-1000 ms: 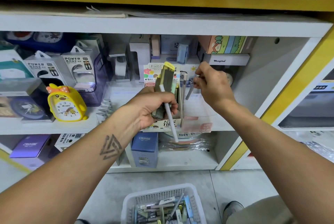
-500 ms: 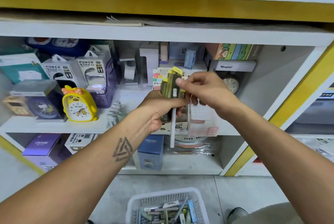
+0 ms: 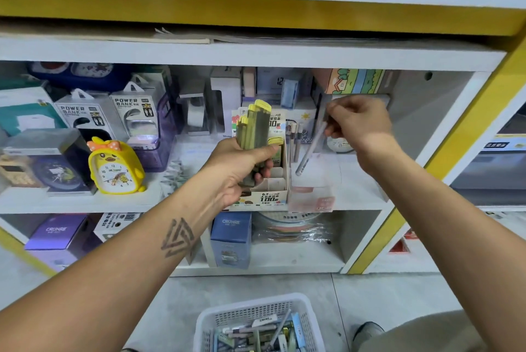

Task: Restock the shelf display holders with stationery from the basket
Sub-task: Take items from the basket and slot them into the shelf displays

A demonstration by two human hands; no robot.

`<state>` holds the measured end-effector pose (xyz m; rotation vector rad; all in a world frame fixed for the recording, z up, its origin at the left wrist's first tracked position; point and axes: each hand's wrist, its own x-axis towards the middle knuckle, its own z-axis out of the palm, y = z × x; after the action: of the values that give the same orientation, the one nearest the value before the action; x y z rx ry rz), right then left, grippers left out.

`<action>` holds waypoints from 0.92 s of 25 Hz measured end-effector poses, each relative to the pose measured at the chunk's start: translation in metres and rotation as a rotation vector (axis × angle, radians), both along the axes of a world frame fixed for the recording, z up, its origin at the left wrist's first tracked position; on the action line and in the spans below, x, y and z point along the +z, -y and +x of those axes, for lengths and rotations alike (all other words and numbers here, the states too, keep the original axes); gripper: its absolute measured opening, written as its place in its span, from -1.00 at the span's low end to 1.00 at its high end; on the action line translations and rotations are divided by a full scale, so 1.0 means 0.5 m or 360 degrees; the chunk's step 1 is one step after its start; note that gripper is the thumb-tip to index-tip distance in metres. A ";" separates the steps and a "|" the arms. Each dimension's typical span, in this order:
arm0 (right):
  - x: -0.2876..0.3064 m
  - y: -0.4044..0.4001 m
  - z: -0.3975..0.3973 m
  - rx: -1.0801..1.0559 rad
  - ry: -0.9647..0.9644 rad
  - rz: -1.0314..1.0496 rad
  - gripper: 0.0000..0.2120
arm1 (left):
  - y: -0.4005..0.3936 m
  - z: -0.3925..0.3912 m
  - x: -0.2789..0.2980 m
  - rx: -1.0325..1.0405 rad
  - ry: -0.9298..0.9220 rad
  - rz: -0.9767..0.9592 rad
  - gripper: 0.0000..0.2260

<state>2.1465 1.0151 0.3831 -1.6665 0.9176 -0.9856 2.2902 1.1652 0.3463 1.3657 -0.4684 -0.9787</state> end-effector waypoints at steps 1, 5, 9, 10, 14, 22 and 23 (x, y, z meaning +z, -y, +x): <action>-0.004 0.008 -0.001 -0.0054 -0.0105 -0.0185 -0.87 | 0.002 0.002 -0.003 0.0035 0.0006 0.0022 -0.90; -0.032 0.005 0.010 0.0003 -0.0629 -0.0745 -0.85 | 0.008 0.004 -0.007 0.0051 -0.0009 0.0023 -0.92; -0.061 0.006 0.022 0.0115 -0.0704 -0.0928 -0.94 | 0.011 0.003 -0.012 0.0028 0.0019 0.0029 -0.91; -0.065 0.007 0.023 0.0121 -0.0722 -0.0942 -0.94 | 0.011 0.004 -0.013 0.0025 0.0017 0.0034 -0.91; -0.071 0.009 0.027 0.0148 -0.0755 -0.0983 -0.97 | 0.009 0.006 -0.013 0.0012 0.0002 0.0039 -0.92; -0.080 0.008 0.032 0.0216 -0.0888 -0.0981 -0.96 | 0.003 0.003 -0.006 -0.0079 -0.0004 0.0028 -0.91; -0.081 0.008 0.034 0.0213 -0.0930 -0.0975 -0.92 | 0.000 0.003 -0.004 -0.0099 -0.0017 0.0016 -0.92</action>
<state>2.1633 1.0112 0.3428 -2.5879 0.8990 -0.7298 2.2919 1.1650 0.3441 1.3609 -0.5010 -1.0402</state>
